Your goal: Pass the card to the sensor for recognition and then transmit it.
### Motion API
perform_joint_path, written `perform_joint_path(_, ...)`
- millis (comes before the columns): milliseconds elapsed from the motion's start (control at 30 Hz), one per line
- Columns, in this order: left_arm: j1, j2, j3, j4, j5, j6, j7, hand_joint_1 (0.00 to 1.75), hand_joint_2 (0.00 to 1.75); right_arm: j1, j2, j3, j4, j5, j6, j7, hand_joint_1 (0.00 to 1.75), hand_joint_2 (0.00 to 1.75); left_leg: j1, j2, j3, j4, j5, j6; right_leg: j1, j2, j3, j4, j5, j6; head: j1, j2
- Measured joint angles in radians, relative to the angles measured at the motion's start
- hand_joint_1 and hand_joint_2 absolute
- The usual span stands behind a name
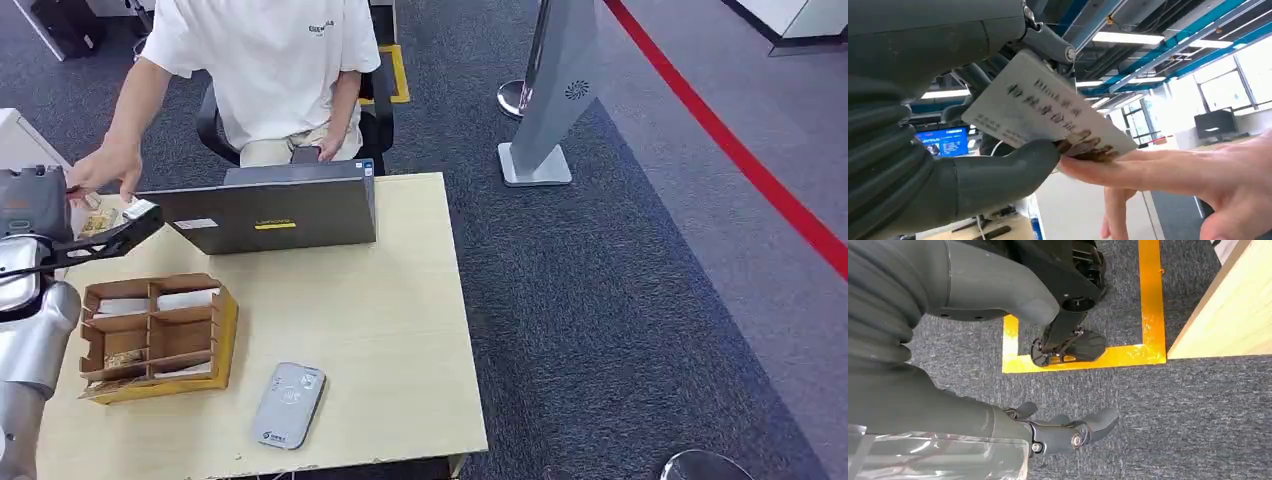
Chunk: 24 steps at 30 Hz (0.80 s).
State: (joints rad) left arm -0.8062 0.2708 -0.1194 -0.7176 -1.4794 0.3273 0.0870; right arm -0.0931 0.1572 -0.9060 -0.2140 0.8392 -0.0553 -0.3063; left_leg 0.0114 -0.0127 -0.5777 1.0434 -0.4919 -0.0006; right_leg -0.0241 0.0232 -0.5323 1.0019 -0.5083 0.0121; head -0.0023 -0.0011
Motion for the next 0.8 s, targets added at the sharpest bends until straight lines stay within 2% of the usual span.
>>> perform_joint_path(200,0.003,0.0,0.0,0.003,0.007,0.029,-0.013,0.0,1.75,0.0,-0.003,0.0,0.0,0.0,0.0,0.0,0.0,1.75,0.0,0.0,-0.001,0.0,0.0,0.0,0.0,0.0,0.0,0.0,0.0,0.0,0.0,0.0)
perform_joint_path(800,0.007,0.0,0.0,0.01,0.007,0.03,-0.013,0.0,1.75,0.0,-0.005,0.0,0.0,0.0,0.0,0.0,0.0,1.75,0.0,0.0,-0.001,0.0,0.0,0.0,0.0,0.0,0.0,0.0,0.0,0.0,0.0,0.0)
